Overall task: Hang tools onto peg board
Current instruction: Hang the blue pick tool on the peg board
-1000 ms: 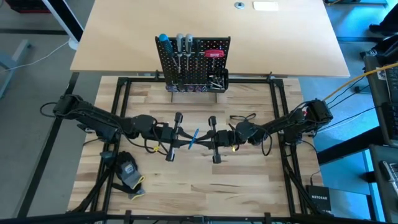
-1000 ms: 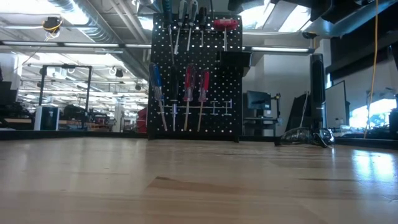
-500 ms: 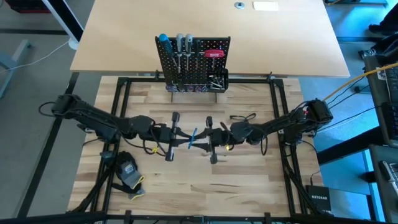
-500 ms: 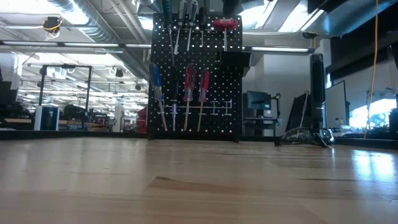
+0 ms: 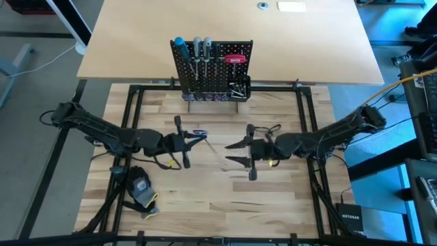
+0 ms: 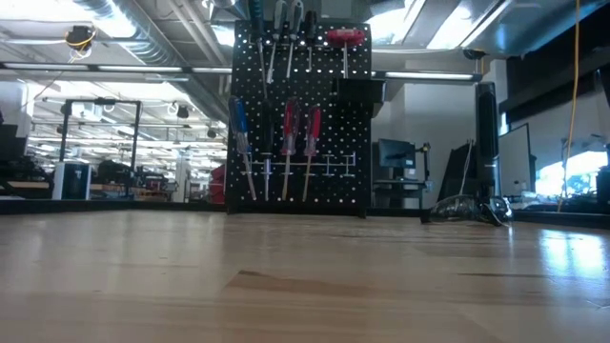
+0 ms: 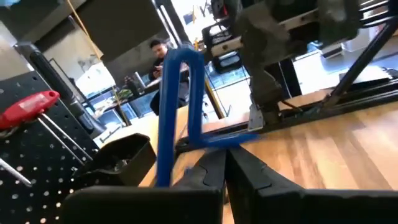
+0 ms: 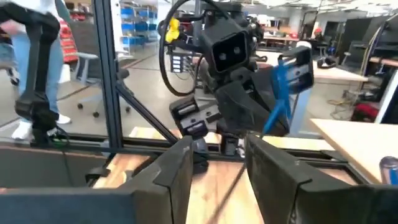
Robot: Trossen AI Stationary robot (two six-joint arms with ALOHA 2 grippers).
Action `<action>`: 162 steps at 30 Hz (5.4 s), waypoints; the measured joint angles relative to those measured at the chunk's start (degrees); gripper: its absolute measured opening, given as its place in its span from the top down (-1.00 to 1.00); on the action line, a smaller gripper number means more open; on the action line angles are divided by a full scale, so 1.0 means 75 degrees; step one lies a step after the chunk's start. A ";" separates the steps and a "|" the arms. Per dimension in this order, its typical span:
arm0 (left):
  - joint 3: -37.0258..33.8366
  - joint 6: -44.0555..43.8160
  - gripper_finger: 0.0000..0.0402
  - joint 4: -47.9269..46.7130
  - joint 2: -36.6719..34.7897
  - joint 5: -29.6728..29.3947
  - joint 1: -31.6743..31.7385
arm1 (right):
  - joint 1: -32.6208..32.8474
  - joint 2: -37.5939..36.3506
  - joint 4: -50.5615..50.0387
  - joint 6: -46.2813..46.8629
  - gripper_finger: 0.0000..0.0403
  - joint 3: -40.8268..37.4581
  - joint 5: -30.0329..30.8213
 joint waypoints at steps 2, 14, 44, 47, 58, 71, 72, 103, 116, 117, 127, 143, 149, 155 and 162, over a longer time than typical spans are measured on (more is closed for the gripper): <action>-0.0002 -0.0010 0.99 0.0011 0.0040 0.0007 0.0018 | 0.0148 0.0004 -0.0044 -0.0225 0.28 0.0000 0.0344; 0.0000 -0.0214 1.00 -0.0397 0.0037 0.0056 0.0145 | 0.0084 0.0159 -0.1234 -0.0066 0.28 -0.0015 0.1524; 0.0015 -0.2762 0.21 -0.6235 0.2197 0.4112 0.0760 | 0.0099 0.2152 -0.3066 0.2354 0.04 -0.0017 0.0219; 0.0015 -0.2649 0.25 -0.5838 0.2475 0.4380 0.0733 | 0.0096 0.2156 -0.3062 0.2348 0.04 -0.0017 0.0228; 0.1070 -0.2569 0.40 -0.6544 0.3739 0.4379 0.0564 | 0.0096 0.2154 -0.3009 0.2342 0.04 -0.0017 0.0243; 0.1241 -0.1960 0.58 -0.6720 0.4231 0.4388 0.0515 | 0.0096 0.2152 -0.3026 0.2342 0.04 -0.0017 0.0252; 0.1239 -0.1945 0.61 -0.6709 0.4231 0.4388 0.0515 | 0.0096 0.2152 -0.3026 0.2342 0.04 -0.0017 0.0251; 0.1230 -0.2726 0.99 -0.6850 0.2691 0.3483 -0.0272 | 0.0101 0.1629 -0.3349 0.2423 0.04 -0.0020 -0.0359; 0.0572 -0.2562 0.99 -0.4741 0.0333 0.1639 -0.0901 | 0.0982 0.0654 -0.3341 0.1753 0.04 -0.0020 0.0649; 0.0384 -0.2496 0.99 -0.4293 0.0141 0.1627 -0.0909 | 0.1055 0.0654 -0.3165 0.1641 0.04 -0.0038 0.0900; -0.1071 -0.1583 0.99 0.0362 -0.0371 0.1586 -0.0875 | 0.1031 0.1191 0.0289 0.0742 0.04 -0.0687 0.1239; -0.1116 -0.1350 0.99 0.0928 0.0051 0.0888 -0.0787 | 0.0793 0.2308 0.2320 0.0728 0.04 -0.0155 0.1043; -0.1116 -0.0978 0.99 0.0645 0.0053 -0.0876 -0.0784 | 0.0857 0.2345 0.2290 0.1389 0.04 -0.0105 0.2315; -0.1116 -0.0788 0.99 0.0572 0.0500 -0.1842 -0.0766 | 0.0715 0.2345 0.2340 0.2553 0.04 -0.0105 0.3198; -0.1116 -0.0932 0.99 0.1690 0.1128 -0.2679 -0.0621 | 0.0591 0.2794 0.2512 0.3183 0.04 -0.0096 0.3566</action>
